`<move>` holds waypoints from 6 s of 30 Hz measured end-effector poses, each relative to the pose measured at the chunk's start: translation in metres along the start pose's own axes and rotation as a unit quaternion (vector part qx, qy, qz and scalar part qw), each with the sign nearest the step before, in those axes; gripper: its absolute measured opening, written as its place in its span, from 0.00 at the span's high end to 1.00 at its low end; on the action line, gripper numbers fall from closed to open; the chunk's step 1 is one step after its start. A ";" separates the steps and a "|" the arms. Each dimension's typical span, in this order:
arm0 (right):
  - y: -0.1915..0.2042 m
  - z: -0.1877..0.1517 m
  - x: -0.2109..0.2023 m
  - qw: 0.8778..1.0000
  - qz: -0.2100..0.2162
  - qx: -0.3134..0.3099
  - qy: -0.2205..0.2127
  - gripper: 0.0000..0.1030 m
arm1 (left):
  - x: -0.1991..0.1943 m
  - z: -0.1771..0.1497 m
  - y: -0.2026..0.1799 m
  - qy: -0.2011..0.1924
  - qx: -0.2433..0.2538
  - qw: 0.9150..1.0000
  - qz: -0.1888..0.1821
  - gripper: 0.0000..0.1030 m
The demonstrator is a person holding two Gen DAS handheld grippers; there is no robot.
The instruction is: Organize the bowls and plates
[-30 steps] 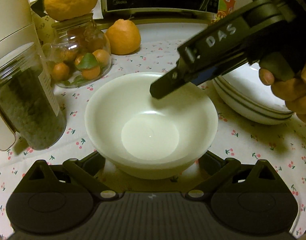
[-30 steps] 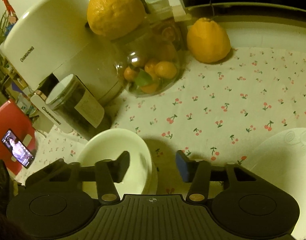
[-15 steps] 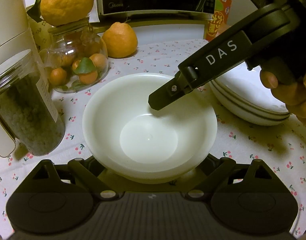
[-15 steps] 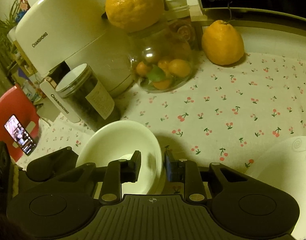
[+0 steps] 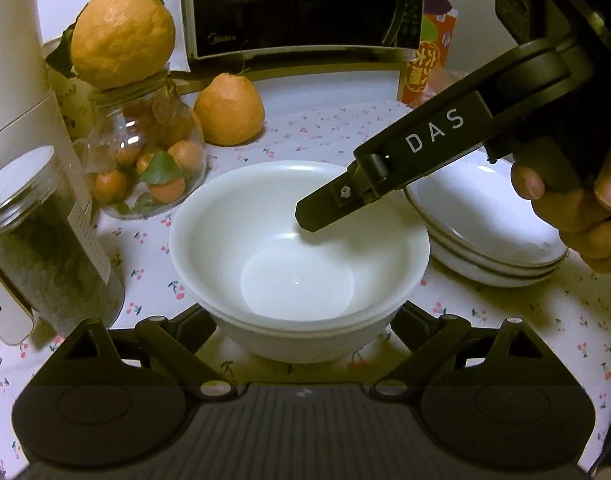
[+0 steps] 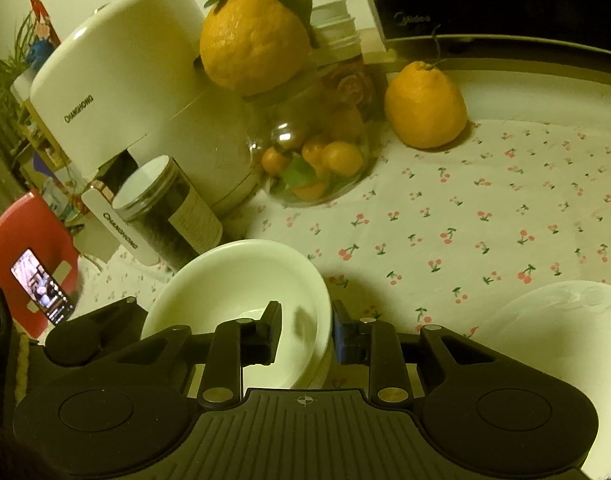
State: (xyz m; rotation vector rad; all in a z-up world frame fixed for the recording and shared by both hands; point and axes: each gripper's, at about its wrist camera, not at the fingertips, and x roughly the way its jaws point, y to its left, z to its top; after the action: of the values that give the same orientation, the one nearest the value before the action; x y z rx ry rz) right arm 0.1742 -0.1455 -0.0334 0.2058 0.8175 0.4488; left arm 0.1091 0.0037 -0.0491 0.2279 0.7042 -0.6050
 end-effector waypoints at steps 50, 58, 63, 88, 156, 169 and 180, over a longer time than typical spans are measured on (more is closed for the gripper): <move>-0.126 -0.027 -0.115 0.994 -0.067 0.069 -0.052 0.73 | 0.051 0.054 -0.117 -0.004 0.048 0.995 -0.083 0.11; -0.137 -0.032 -0.117 0.993 -0.075 0.075 -0.049 0.72 | 0.058 0.055 -0.126 0.001 0.061 0.995 -0.082 0.11; -0.140 -0.034 -0.114 0.993 -0.081 0.077 -0.043 0.72 | 0.062 0.052 -0.131 0.007 0.075 0.994 -0.075 0.11; -0.145 -0.035 -0.107 0.990 -0.082 0.108 -0.034 0.50 | 0.064 0.054 -0.132 0.018 0.082 0.994 -0.075 0.05; -0.069 -0.122 -0.148 0.976 -0.182 0.117 -0.021 0.17 | -0.033 0.016 -0.111 0.090 -0.192 0.962 0.175 0.00; -0.072 -0.121 -0.147 0.974 -0.189 0.120 -0.022 0.13 | -0.031 0.015 -0.110 0.106 -0.185 0.959 0.188 0.00; -0.074 -0.121 -0.147 0.974 -0.192 0.119 -0.024 0.13 | -0.030 0.014 -0.111 0.113 -0.177 0.960 0.188 0.00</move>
State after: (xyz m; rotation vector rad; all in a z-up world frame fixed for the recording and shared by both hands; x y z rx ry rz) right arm 0.0190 -0.2785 -0.0435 0.2732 0.8399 -0.0199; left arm 0.0329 -0.0785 -0.0184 0.0927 0.9484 -0.0839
